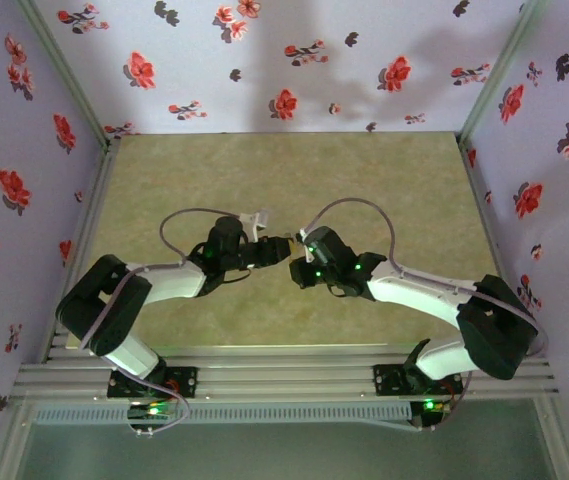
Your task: Lock with the key
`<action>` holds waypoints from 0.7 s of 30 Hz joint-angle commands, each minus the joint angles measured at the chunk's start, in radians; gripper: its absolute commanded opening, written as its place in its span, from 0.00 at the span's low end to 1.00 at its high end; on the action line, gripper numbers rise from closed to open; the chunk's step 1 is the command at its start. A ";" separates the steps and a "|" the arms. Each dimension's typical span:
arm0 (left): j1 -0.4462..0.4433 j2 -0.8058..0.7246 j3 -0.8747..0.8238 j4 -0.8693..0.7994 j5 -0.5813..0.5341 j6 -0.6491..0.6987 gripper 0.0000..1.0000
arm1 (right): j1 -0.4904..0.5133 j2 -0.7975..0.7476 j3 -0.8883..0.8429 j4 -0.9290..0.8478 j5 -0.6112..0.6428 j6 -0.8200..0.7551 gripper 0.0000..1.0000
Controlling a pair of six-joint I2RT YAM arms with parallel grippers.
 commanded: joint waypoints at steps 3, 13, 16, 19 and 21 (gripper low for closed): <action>0.002 0.014 0.023 0.043 0.029 -0.008 0.25 | 0.007 -0.025 -0.001 0.032 0.027 0.007 0.14; 0.003 0.017 0.027 0.043 0.040 -0.010 0.18 | 0.008 -0.040 -0.010 0.037 0.050 0.011 0.13; 0.002 0.016 0.027 0.042 0.042 -0.011 0.17 | 0.007 -0.044 -0.015 0.041 0.051 0.015 0.13; 0.005 0.017 0.029 0.040 0.042 -0.011 0.14 | 0.008 -0.044 -0.013 0.040 0.046 0.016 0.13; 0.005 0.017 0.029 0.040 0.042 -0.012 0.13 | 0.007 -0.042 -0.013 0.037 0.040 0.016 0.13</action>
